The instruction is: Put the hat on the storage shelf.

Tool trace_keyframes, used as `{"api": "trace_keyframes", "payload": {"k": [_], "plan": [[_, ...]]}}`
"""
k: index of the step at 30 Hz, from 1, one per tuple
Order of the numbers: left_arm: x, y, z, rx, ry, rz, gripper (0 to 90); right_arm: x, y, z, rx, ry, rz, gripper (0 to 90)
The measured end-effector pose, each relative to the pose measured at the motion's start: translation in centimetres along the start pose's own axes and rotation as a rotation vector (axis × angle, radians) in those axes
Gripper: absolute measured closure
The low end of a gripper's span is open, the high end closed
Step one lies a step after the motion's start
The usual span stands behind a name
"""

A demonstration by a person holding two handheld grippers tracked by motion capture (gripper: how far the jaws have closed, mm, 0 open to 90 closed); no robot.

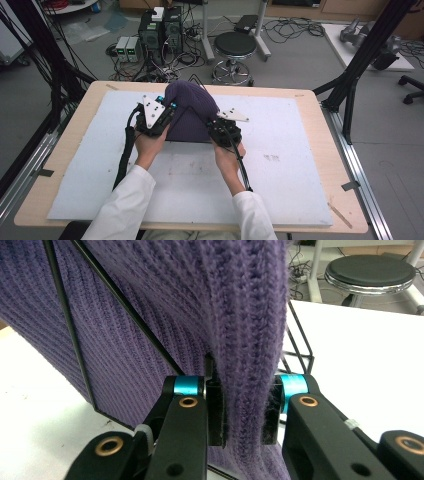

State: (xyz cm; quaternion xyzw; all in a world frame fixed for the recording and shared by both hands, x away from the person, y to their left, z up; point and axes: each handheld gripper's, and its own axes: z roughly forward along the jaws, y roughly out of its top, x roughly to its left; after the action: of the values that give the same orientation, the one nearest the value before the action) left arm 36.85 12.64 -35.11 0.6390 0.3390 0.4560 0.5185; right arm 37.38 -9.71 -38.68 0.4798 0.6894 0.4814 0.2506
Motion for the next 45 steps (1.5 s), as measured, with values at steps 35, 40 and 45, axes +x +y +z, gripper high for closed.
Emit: {"api": "trace_keyframes", "payload": {"k": [35, 40, 45], "plan": [[1.6, 0.1, -1.0, -0.052, -0.068, -0.088, 30.3, -1.3, 1.0, -2.3, -0.108, -0.012, 0.051, 14.9], [2.0, 0.1, -1.4, -0.058, -0.074, -0.104, 29.6, -1.7, 1.1, -3.0, -0.136, -0.017, 0.039, 12.9], [2.8, 0.4, -1.9, -0.08, -0.081, -0.141, 28.0, -3.1, 1.5, -4.5, -0.191, -0.031, 0.063, 12.6]]}}
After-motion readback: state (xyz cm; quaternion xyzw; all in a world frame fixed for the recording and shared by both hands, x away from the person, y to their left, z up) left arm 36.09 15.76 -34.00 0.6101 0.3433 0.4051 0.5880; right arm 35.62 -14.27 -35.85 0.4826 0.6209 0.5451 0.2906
